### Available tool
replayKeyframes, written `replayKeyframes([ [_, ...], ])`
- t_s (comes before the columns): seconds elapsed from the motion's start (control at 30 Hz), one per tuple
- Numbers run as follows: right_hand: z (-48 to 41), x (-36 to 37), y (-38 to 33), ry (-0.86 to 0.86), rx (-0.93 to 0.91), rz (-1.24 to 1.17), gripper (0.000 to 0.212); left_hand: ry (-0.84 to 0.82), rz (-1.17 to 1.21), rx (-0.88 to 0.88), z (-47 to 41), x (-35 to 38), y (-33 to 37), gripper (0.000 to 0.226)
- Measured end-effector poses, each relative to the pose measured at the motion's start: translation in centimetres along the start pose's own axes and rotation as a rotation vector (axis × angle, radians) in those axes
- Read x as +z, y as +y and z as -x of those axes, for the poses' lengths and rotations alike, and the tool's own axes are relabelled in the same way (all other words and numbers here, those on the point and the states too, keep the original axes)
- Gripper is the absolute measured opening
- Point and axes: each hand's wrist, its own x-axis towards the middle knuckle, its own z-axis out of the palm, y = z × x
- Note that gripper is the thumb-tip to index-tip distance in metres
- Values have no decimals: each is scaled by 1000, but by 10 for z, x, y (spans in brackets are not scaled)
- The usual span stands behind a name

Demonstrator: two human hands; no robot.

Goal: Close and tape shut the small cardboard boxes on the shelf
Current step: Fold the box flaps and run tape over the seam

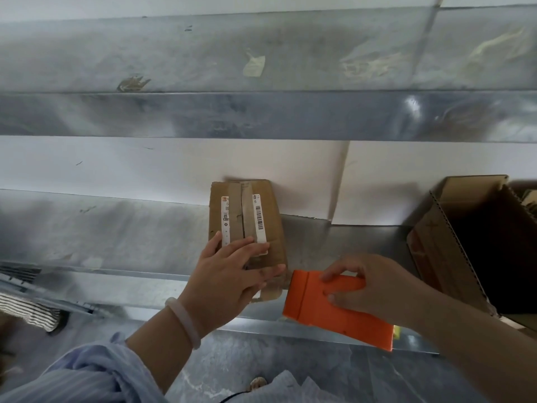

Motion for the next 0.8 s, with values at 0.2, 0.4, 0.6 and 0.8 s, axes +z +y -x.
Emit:
replayKeyframes([
  [0.2,-7,4,-9,-7,4,63,22,-7,-1,3,0,1,1,37],
  [0.4,-7,0,-16,-30,9,75,21,0,-10,25,-1,3,1,37],
  [0.6,-11,-6,-26,-68,14,115,18,12,-1,45,-1,4,-1,36],
  [0.8,-14,-7,-35,-96,10,165,18,-1,-13,61,-1,4,-1,36],
])
